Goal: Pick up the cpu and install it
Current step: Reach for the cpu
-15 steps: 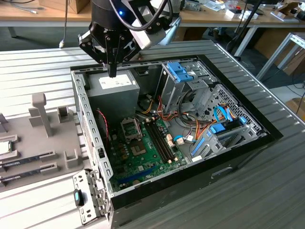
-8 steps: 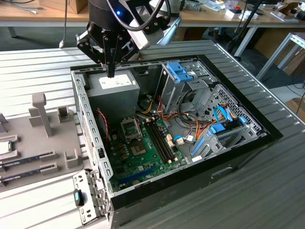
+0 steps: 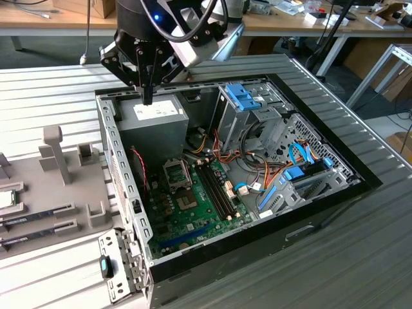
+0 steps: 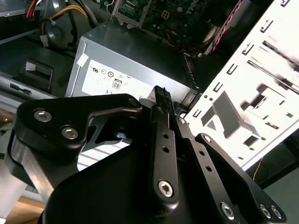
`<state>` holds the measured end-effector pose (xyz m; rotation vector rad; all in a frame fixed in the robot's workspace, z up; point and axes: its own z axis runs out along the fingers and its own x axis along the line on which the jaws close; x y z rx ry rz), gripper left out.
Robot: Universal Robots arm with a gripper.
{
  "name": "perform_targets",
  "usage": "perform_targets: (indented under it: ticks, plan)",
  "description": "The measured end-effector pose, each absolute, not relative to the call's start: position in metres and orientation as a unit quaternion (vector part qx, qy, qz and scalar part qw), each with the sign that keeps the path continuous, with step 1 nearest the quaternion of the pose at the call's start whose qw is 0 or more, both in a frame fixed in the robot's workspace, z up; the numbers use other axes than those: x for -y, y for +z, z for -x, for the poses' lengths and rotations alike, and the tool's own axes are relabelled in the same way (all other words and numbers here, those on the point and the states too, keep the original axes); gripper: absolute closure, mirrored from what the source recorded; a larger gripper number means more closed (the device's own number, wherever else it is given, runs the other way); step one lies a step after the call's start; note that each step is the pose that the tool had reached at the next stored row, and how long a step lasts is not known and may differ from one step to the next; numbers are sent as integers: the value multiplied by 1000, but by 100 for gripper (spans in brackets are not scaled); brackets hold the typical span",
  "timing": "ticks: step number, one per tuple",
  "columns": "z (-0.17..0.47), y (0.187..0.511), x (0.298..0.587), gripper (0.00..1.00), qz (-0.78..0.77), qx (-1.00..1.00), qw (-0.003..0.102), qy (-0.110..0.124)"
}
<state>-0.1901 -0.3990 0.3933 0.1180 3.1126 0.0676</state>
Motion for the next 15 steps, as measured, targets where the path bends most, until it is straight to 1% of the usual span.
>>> perform_targets:
  ticks: [15]
  plan:
    - [202,393,399,89,-38,-999,13,22]
